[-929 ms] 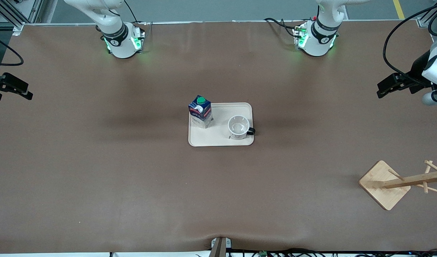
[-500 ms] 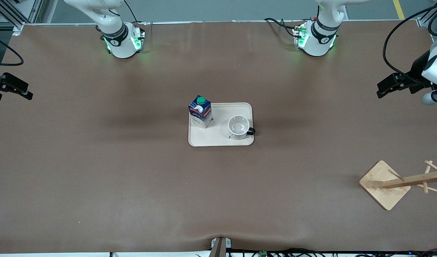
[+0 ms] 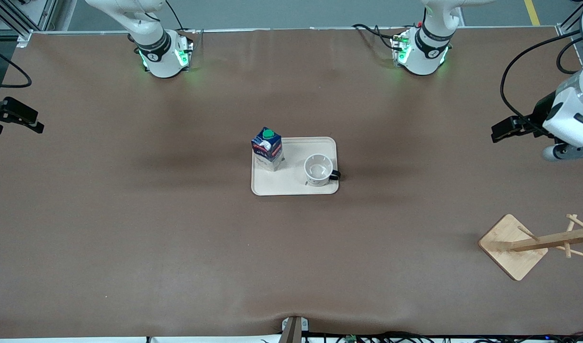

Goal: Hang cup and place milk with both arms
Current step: 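Move the left gripper from rest toward the white mug on the tray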

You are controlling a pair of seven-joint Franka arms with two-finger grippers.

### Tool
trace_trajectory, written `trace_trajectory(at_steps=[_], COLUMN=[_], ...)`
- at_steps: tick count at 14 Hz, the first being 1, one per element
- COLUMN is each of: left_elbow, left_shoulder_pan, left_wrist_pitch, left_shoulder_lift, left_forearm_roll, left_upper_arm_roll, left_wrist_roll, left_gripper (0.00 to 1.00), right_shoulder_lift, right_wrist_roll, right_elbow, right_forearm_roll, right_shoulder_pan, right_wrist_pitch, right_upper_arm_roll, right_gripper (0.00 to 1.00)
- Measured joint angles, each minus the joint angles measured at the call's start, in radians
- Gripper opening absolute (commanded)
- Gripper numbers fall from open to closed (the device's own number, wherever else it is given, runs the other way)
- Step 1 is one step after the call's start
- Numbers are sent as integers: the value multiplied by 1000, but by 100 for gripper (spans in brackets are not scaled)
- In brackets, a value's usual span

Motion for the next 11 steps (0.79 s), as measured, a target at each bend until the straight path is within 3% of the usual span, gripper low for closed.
trace_trajectory(at_steps=[7, 11], left_elbow=[-23, -81], left_shoulder_pan=[-14, -14], left_wrist_pitch=[3, 129], left_shoulder_lift=[21, 56], left_forearm_roll=[-4, -22], left_upper_arm_roll=[-120, -201], left_wrist_roll=[-162, -351], left_gripper=[100, 100], right_shoulder_lift=[0, 0], right_wrist_roll=[0, 0], right_elbow=[0, 0], right_forearm_roll=[1, 1], right_shoulder_pan=[0, 0], right_wrist_pitch=[0, 0], right_upper_arm_roll=[0, 0], right_gripper=[100, 100])
